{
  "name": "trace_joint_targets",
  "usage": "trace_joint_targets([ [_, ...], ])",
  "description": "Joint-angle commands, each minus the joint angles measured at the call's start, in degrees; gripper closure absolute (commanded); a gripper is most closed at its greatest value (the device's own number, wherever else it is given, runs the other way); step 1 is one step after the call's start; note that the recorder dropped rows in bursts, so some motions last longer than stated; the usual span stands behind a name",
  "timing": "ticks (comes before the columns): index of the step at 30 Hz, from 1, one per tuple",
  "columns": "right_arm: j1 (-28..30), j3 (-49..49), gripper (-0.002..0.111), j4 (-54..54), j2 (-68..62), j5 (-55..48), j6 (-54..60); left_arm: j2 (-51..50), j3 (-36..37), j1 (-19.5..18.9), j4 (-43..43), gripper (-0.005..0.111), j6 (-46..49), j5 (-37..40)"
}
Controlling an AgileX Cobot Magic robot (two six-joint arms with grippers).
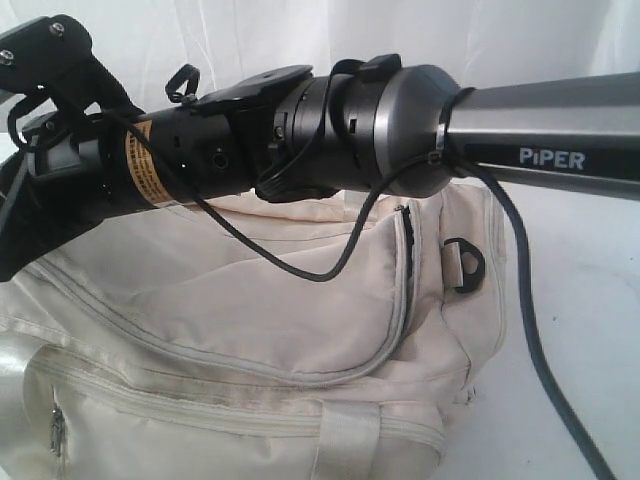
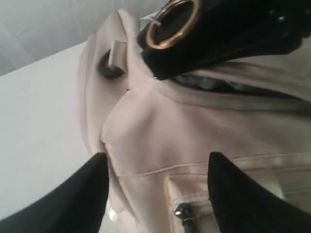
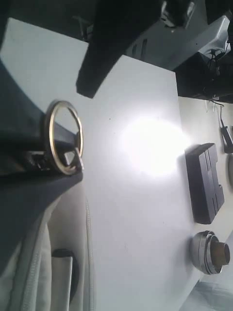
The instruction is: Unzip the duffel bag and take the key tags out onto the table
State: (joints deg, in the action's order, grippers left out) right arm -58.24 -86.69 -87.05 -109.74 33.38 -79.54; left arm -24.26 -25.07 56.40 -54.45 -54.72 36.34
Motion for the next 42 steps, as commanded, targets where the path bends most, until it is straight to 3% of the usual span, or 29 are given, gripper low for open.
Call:
trace_joint_targets([
  [1,0.6,0.0,0.108,1.7,1.1,-0.4,-2.1,0.3,-0.2,0.3,0.1,0.044,0.5,-5.1],
  [5,0.6,0.0,0.108,1.7,2.3,0.1,-2.9,0.1,-0.2,0.3,-1.0,0.044,-1.0,-5.0],
  [11,0.6,0.0,0.108,1.6,3.3,1.8,-6.6,0.1,-0.2,0.3,-10.7,0.044,-7.5,-4.9],
  [17,0.6,0.0,0.108,1.5,4.7,3.0,-6.6,-0.9,-0.2,0.3,-11.9,0.044,-6.9,-5.2],
  [22,0.6,0.0,0.108,1.5,6.3,2.8,-6.7,-5.7,2.2,0.3,-15.4,0.044,-7.8,-9.7],
  [30,2.6,0.0,0.108,-1.9,6.5,5.5,-12.6,-9.8,3.0,0.3,-35.5,0.059,-27.7,-4.6],
  [33,3.6,0.0,0.108,-1.9,6.5,8.8,-13.3,-10.7,3.0,0.3,-36.6,0.063,-30.2,-3.6],
  [42,4.9,0.0,0.108,-1.5,7.0,10.9,-14.1,-13.5,3.2,0.3,-36.2,0.060,-30.5,-9.1],
])
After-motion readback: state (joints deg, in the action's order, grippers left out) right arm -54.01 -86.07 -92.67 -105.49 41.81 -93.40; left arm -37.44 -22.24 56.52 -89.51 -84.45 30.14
